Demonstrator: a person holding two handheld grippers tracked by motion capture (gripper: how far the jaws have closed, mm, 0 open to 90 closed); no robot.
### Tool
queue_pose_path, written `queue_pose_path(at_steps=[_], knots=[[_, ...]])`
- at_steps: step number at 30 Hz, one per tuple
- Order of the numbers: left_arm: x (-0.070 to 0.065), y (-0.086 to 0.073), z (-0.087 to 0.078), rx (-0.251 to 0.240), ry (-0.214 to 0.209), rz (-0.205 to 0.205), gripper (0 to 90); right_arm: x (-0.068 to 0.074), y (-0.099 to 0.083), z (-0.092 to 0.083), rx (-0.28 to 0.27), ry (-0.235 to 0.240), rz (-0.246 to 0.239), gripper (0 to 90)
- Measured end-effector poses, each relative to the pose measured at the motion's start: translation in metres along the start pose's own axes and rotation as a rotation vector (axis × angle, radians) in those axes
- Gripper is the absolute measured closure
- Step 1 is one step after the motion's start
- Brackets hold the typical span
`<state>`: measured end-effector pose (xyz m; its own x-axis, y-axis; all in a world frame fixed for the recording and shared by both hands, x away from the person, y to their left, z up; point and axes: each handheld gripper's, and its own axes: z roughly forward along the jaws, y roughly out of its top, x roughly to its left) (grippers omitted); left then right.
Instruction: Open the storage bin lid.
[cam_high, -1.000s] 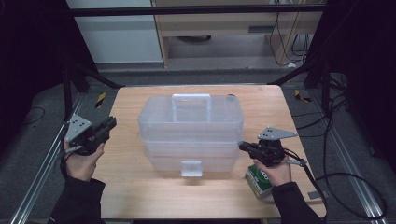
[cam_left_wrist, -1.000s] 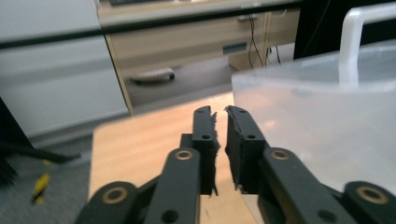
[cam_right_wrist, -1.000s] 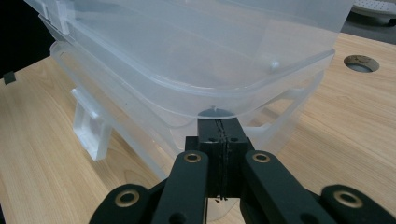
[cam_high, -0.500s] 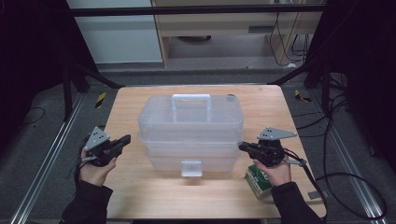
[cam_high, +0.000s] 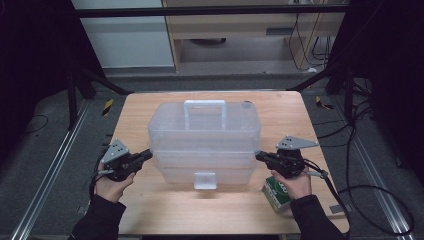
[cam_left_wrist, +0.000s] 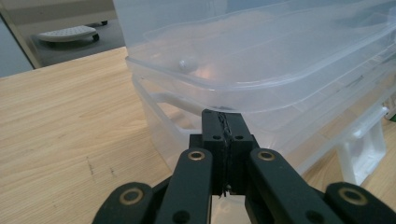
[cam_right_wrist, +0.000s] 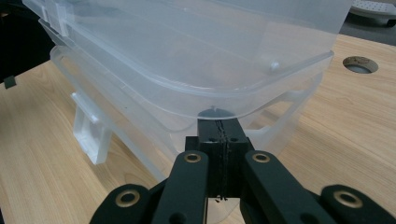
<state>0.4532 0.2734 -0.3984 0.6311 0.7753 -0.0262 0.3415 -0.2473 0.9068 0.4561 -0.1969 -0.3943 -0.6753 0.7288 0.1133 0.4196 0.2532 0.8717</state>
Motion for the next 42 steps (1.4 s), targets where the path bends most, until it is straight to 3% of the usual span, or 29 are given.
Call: queue_pose_path(at_steps=[8, 26, 42], knots=[[0.000, 0.006, 0.001, -0.025, 0.004, -0.012, 88.6, -0.003, 0.004, -0.001, -0.034, 0.012, 0.029, 90.0], [0.001, 0.022, 0.008, -0.073, 0.018, -0.024, 88.1, -0.008, 0.020, -0.004, -0.083, 0.001, 0.032, 90.0], [0.004, 0.032, 0.008, -0.087, 0.027, -0.013, 88.1, -0.011, 0.031, -0.001, -0.091, 0.002, 0.029, 90.0]])
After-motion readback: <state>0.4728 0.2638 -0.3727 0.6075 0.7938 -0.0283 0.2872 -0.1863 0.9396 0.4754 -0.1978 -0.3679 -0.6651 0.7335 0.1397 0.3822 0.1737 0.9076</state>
